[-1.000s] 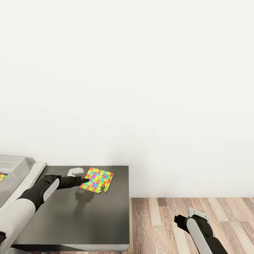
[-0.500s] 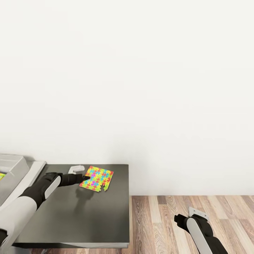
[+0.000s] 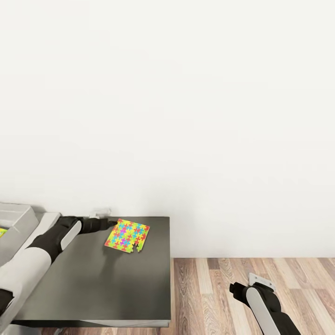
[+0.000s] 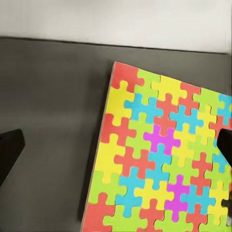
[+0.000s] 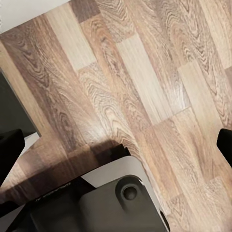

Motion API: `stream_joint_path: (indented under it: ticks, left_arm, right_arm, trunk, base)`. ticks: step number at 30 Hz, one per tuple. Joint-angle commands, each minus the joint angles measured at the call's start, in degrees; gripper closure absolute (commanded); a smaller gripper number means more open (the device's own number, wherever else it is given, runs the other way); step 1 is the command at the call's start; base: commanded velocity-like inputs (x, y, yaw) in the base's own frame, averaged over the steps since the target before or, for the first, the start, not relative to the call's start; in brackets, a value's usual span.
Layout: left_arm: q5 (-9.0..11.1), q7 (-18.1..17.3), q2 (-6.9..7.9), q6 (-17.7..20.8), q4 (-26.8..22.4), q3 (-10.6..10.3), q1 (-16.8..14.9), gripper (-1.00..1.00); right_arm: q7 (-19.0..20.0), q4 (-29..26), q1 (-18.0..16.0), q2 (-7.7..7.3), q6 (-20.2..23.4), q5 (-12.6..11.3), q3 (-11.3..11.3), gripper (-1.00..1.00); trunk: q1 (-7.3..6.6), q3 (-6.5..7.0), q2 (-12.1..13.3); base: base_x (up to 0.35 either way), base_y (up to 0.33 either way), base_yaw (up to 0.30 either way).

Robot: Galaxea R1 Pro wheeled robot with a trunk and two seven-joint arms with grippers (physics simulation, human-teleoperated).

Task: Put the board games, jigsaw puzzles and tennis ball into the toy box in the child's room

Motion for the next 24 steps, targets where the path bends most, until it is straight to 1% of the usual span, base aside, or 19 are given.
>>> stream_joint_path:
  ticks: [1, 6, 11, 14, 18, 19, 22, 24]
  left_arm:
    - [0.23, 0.07, -0.08, 0.23, -0.05, -0.28, -0.29, -1.00]
    - [0.22, 0.27, -1.03, 0.41, 0.03, -0.28, -1.20, -1.00]
    - [0.11, 0.49, -2.41, 0.39, 0.49, -0.28, -1.85, -1.00]
    - [0.09, 1.28, -3.10, 0.36, 0.83, -0.28, -2.06, -1.00]
    - [0.08, 2.93, -4.41, 0.34, 1.02, -0.30, -2.17, -1.00]
    - [0.06, 3.74, -5.03, 0.32, 1.10, -0.33, -2.19, -1.00]
    - [0.07, 5.04, -5.80, 0.24, 1.40, -0.35, -2.21, -1.00]
    - [0.07, 5.40, -6.00, 0.18, 1.65, -0.36, -2.21, -1.00]
  right_arm:
    - [-0.56, -0.07, -0.05, -0.07, 0.11, -0.52, 0.15, -1.00]
    - [-0.46, -0.07, -0.05, -0.11, 0.11, -0.53, 0.15, -1.00]
    - [-0.41, -0.07, -0.05, -0.12, 0.11, -0.47, 0.13, -1.00]
    - [-0.37, -0.07, -0.05, -0.12, 0.11, -0.46, 0.11, -1.00]
    - [-0.35, -0.12, -0.05, -0.12, 0.11, -0.45, 0.09, -1.00]
    - [-0.35, -0.13, -0.05, -0.12, 0.14, -0.45, 0.08, -1.00]
    - [-0.35, -0.15, -0.05, -0.12, 0.17, -0.47, 0.08, -1.00]
    - [-0.35, -0.15, -0.05, -0.12, 0.18, -0.49, 0.07, -1.00]
  trunk:
    - [0.03, -0.11, -0.11]
    - [0.03, -0.11, -0.11]
    - [0.03, -0.11, -0.11]
    - [0.03, -0.11, -0.11]
    - [0.03, -0.11, -0.11]
    - [0.03, -0.11, -0.11]
    - [0.03, -0.11, -0.11]
    - [0.03, -0.11, -0.11]
  base:
    - [0.000, 0.000, 0.000]
    - [0.000, 0.000, 0.000]
    - [0.000, 0.000, 0.000]
    - [0.000, 0.000, 0.000]
    - [0.000, 0.000, 0.000]
    - [0.000, 0.000, 0.000]
    - [0.000, 0.000, 0.000]
    - [0.000, 0.000, 0.000]
